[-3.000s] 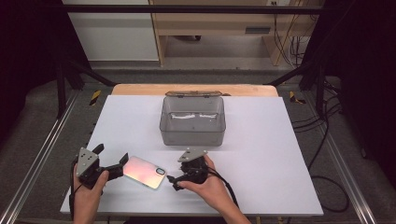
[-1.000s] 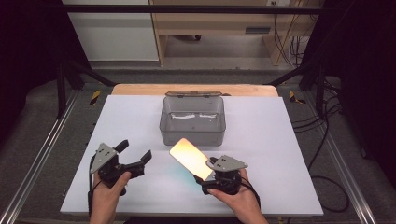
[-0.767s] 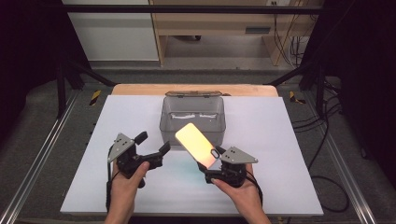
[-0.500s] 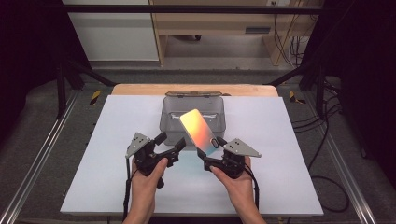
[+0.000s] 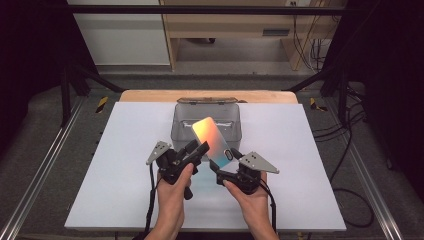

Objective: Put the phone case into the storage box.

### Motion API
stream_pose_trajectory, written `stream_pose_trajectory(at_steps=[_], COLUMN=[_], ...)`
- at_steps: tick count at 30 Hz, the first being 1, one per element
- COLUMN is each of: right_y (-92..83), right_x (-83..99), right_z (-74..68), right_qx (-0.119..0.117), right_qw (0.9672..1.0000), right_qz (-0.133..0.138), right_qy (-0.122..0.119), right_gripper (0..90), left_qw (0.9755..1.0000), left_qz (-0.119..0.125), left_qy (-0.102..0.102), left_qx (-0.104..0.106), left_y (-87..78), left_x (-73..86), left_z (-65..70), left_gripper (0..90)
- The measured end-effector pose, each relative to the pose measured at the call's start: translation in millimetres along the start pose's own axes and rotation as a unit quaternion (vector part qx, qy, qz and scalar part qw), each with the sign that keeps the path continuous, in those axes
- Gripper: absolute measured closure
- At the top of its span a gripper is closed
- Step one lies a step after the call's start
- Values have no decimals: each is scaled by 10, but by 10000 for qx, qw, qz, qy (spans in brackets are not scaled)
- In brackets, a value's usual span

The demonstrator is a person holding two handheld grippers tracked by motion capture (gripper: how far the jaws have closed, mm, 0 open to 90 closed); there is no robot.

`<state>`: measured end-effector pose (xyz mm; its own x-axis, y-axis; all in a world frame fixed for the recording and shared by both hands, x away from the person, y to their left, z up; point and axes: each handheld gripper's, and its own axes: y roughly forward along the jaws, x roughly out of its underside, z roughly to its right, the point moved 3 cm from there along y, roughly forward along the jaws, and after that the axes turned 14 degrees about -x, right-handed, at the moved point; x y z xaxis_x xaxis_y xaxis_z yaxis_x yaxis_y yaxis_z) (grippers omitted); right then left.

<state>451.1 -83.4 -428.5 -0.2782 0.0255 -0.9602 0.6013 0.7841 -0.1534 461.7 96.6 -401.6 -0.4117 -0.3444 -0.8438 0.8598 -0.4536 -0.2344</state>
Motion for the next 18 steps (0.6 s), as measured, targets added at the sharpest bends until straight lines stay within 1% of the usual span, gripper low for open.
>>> stream_pose_trajectory(at_steps=[2, 4, 5, 8, 9, 13, 18], right_y=[0, -3, -6, -12, -11, -10, 1], right_x=[2, 1, 2, 7, 9, 19, 30], right_z=[-8, -12, -13, -7, -4, 8, -6], right_qx=[8, -7, -34, -18, -15, -53, -120], right_qw=[10000, 10000, 9999, 9999, 9999, 9998, 9997], right_qz=[17, 52, 75, 86, 98, 106, 99], right_qy=[11, 55, 87, 112, 130, 187, 185], right_gripper=[176, 176, 176, 176, 176, 176, 176], left_qw=[10000, 9999, 9999, 9996, 9995, 9994, 9986], left_qz=[32, 52, 47, 20, 4, -38, -89], left_qy=[-2, -108, -148, -270, -308, -344, -525], left_qx=[-49, -46, -48, -61, -52, -35, 51], left_y=[2, 6, 10, 24, 28, 47, 55], left_x=[21, 32, 41, 59, 65, 82, 101], left_z=[16, 30, 36, 38, 35, 23, 10], left_gripper=[511, 559, 575, 617, 632, 683, 724])
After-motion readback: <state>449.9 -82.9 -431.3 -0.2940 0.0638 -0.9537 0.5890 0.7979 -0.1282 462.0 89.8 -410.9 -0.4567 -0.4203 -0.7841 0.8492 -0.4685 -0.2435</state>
